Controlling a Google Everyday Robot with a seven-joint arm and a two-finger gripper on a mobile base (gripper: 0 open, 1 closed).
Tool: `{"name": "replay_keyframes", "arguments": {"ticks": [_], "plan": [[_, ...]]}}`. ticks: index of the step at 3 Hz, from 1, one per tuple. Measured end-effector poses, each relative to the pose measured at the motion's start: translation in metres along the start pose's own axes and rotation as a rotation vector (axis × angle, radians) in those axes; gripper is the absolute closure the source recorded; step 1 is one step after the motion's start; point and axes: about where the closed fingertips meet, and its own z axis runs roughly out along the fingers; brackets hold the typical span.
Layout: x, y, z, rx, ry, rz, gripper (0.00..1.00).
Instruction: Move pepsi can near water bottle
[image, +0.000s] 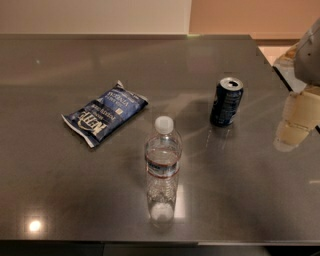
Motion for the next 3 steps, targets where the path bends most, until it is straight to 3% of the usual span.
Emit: {"name": "replay_keyframes", "arguments": {"ticks": [2,3], "plan": [[-0.002,-0.002,0.000,0.002,-0.010,0.004,0.00],[-0.008,-0.017,0.009,-0.019,-0.069,0.033,0.00]]}}
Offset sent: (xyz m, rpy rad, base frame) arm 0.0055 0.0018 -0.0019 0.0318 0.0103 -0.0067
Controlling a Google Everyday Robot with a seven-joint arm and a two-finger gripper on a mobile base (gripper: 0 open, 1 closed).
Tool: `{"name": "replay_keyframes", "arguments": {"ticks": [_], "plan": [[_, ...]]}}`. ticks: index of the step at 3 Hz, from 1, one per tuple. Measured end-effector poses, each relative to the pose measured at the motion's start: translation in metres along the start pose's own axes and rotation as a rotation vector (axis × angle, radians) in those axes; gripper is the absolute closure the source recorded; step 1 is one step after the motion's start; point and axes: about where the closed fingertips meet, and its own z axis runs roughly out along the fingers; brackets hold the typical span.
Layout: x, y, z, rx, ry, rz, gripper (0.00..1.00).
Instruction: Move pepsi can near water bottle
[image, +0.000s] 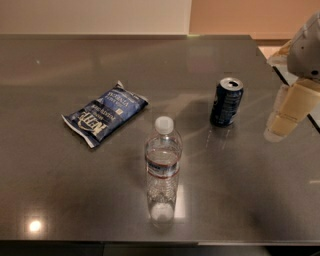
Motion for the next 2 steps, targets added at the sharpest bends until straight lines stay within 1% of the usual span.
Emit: {"name": "replay_keyframes", "arguments": {"ticks": [2], "plan": [[0.000,-0.053,0.025,-0.007,-0.136,0.057,0.00]]}}
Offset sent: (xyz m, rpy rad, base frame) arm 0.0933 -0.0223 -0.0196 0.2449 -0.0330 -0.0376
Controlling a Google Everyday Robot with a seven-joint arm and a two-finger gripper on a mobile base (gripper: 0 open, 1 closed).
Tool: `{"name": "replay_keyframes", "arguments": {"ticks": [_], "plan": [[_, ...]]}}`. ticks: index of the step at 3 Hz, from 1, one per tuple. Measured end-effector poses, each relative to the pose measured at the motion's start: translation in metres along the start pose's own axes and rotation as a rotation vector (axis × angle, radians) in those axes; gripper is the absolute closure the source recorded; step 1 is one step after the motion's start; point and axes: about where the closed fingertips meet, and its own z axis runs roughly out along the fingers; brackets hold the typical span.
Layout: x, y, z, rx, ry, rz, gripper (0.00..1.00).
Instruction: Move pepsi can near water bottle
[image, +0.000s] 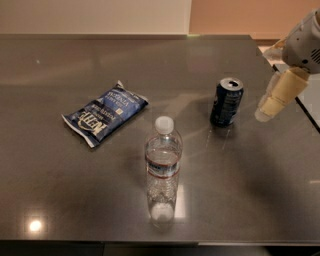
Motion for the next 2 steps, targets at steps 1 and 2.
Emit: {"name": "replay_keyframes", "arguments": {"ticks": [1,2], "plan": [[0.000,-0.023,0.017,-0.008,-0.087,0.027,0.00],[-0.001,-0.038,0.044,-0.040,-0.160,0.043,0.00]]}}
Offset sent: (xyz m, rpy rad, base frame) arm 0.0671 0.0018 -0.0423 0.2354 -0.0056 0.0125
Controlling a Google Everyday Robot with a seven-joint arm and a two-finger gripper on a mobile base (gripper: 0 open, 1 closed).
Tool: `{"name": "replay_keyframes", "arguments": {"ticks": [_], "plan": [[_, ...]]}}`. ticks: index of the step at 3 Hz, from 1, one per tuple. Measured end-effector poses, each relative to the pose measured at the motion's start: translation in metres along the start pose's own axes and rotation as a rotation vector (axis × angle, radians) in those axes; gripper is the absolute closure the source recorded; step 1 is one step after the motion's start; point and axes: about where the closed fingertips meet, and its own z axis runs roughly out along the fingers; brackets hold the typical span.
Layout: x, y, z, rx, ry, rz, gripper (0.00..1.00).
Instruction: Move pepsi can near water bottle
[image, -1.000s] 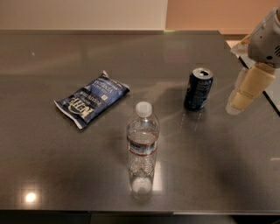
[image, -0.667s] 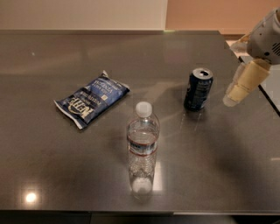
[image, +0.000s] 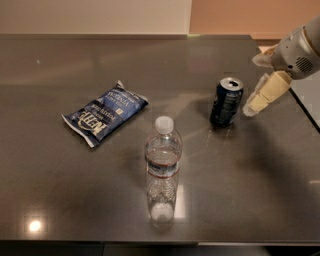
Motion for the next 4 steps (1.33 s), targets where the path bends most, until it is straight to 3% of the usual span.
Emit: {"name": "replay_keyframes", "arguments": {"ticks": [2,3,4], "plan": [[0.000,-0.005,0.039,-0.066,-0.065,0.007,0.00],[-0.005,-0.004,0.051,-0.093,-0.095,0.005,0.16],[-0.011,-0.002,0.056,-0.111,-0.124,0.003,0.39]]}}
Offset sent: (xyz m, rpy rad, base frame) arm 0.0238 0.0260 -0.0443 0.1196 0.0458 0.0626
